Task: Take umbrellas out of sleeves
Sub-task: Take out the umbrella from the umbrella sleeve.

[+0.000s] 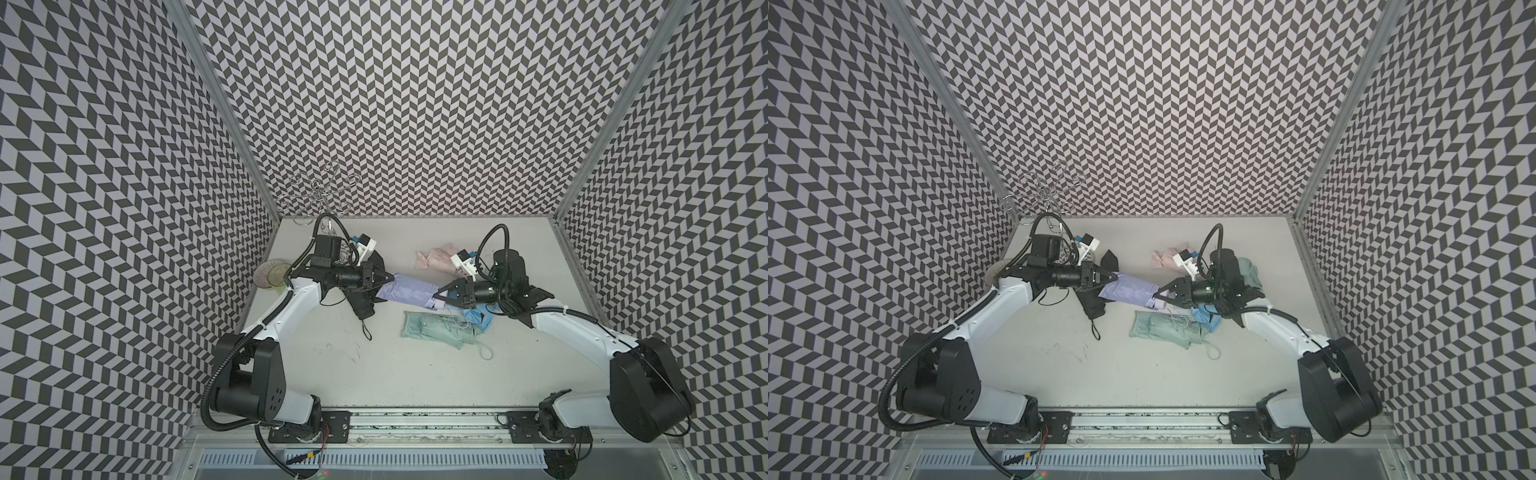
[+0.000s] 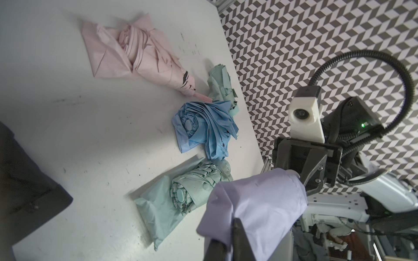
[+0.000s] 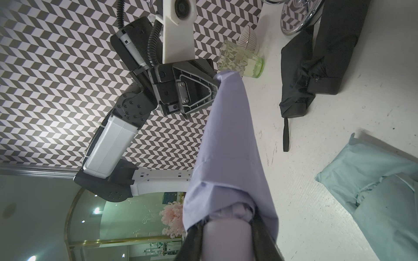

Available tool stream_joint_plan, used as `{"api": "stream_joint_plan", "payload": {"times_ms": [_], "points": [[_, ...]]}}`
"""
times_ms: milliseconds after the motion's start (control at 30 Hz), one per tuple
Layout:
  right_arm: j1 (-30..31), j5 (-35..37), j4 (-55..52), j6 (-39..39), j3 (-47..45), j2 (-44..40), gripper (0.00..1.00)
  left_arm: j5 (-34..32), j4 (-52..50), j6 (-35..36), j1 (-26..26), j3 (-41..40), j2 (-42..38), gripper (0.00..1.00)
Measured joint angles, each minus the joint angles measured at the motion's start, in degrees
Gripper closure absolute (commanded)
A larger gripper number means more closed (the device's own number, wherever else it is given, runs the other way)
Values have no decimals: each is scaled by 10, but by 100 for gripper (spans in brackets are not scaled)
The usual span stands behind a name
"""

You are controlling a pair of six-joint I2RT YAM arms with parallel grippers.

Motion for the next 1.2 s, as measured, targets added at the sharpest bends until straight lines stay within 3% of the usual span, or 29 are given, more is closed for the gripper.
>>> {"api": "stream_joint_plan", "payload": {"times_ms": [267,700,900,1200], "points": [[-3,6,-21,-17,2,1,91,-24,-19,5,5,0,3,100],[-32,1,-36,-42,2,0,94,-71,-41,5,61,0,2,100],[-74,5,-70,-56,2,-32,95,-132,-58,4,82,0,-18,100],[-111,111,-176,-106,79,-83,96,-155,-67,4,92,-6,-40,100]]}}
